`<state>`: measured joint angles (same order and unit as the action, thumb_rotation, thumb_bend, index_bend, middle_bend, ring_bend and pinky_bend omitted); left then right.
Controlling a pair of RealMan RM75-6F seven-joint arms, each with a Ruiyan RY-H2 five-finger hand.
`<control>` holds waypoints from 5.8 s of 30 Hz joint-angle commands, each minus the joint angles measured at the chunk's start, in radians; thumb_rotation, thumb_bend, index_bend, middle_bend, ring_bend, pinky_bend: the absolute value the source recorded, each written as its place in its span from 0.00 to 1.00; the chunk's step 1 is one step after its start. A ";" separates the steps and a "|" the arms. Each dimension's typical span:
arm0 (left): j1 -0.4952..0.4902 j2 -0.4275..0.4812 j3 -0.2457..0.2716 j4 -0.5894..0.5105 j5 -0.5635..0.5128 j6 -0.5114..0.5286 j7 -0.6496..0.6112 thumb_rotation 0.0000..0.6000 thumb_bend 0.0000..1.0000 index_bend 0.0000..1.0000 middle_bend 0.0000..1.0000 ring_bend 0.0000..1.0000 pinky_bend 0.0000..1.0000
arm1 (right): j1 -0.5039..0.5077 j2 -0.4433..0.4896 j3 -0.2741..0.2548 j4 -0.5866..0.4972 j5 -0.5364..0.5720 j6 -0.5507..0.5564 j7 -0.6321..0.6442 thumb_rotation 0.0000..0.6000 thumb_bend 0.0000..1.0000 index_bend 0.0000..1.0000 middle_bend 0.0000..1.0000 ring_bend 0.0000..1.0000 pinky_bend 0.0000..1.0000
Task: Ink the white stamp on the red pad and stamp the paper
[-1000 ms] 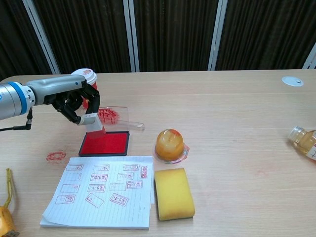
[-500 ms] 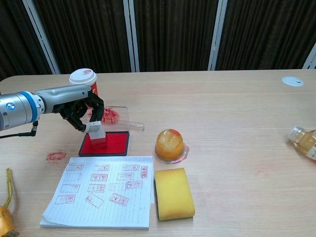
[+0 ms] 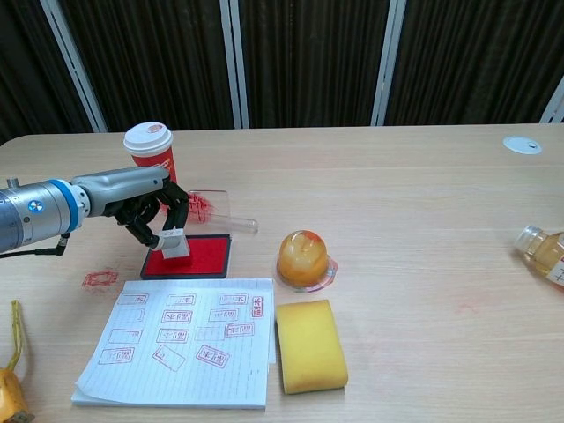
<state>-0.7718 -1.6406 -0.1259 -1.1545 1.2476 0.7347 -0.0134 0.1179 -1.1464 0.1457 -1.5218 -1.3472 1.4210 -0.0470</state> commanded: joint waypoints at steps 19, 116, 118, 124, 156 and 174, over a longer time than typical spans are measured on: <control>-0.001 -0.030 0.010 0.040 -0.006 -0.010 -0.006 1.00 0.33 0.60 0.58 0.75 0.79 | 0.001 0.000 0.001 0.003 0.003 -0.002 0.002 1.00 0.00 0.00 0.00 0.00 0.00; 0.162 0.124 0.284 -0.278 0.348 0.162 -0.010 1.00 0.38 0.63 0.60 0.75 0.79 | -0.005 0.015 0.002 -0.008 0.005 0.002 0.017 1.00 0.00 0.00 0.00 0.00 0.00; 0.162 0.122 0.283 -0.276 0.347 0.160 -0.007 1.00 0.38 0.63 0.60 0.75 0.79 | -0.005 0.015 0.002 -0.008 0.005 0.003 0.017 1.00 0.00 0.00 0.00 0.00 0.00; 0.162 0.118 0.281 -0.273 0.341 0.154 0.000 1.00 0.38 0.63 0.60 0.75 0.79 | -0.005 0.015 0.003 -0.007 0.007 0.001 0.016 1.00 0.00 0.00 0.00 0.00 0.00; 0.157 0.127 0.263 -0.291 0.335 0.159 -0.012 1.00 0.38 0.63 0.60 0.75 0.79 | -0.004 0.011 0.003 -0.003 0.011 -0.002 0.009 1.00 0.00 0.00 0.00 0.00 0.00; 0.158 0.317 0.189 -0.390 0.329 0.293 -0.208 1.00 0.38 0.62 0.59 0.75 0.79 | -0.009 0.017 -0.002 -0.018 -0.006 0.014 0.011 1.00 0.00 0.00 0.00 0.00 0.00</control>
<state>-0.6189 -1.3239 0.0735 -1.5653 1.5973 1.0299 -0.2063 0.1086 -1.1296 0.1444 -1.5396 -1.3526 1.4347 -0.0363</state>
